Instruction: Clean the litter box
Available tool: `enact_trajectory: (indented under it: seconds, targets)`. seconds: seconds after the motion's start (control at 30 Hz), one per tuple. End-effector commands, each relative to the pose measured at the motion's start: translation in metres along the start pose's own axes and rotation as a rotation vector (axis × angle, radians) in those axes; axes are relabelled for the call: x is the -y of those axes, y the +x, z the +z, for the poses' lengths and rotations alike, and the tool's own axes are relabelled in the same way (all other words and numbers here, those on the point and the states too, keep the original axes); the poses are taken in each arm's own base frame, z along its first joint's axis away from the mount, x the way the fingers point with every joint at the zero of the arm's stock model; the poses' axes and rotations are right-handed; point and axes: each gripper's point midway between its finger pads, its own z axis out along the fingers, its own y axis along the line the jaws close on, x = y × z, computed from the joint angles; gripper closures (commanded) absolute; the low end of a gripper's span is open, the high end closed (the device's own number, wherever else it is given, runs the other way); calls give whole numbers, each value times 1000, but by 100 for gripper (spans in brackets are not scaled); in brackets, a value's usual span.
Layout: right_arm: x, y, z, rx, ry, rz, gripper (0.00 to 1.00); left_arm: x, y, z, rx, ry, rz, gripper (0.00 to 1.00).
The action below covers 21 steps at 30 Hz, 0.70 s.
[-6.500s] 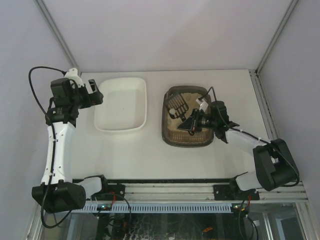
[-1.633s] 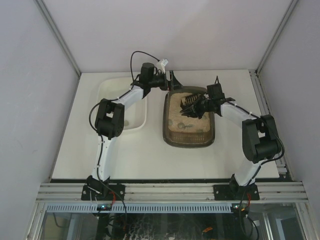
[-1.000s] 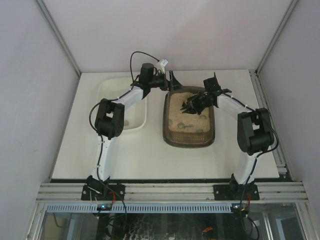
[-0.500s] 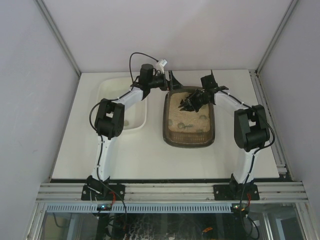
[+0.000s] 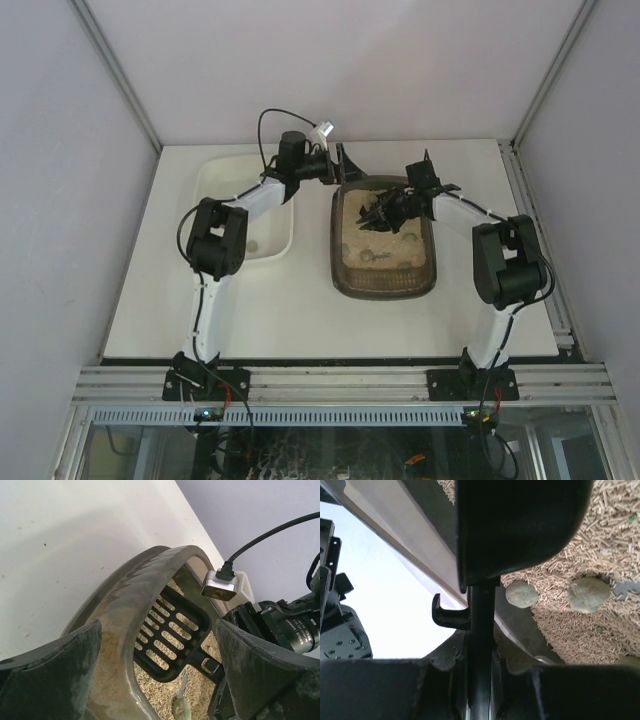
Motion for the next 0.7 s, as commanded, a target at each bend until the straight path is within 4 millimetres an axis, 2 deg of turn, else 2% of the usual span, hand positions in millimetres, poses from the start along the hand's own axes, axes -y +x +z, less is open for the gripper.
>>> enact_trajectory:
  seconds: [0.0, 0.4, 0.57, 0.67]
  targets:
    - [-3, 2, -28, 12, -35, -14, 100, 63, -7, -10, -35, 131, 18, 2]
    - [14, 11, -25, -47, -32, -31, 100, 59, 0, -11, -46, 120, 0, 2]
    - [8, 11, -30, -48, -91, -132, 100, 58, 1, -12, -47, 118, 4, 3]
    - [15, 10, -26, -67, -120, -178, 100, 58, 1, -13, -46, 116, 3, 3]
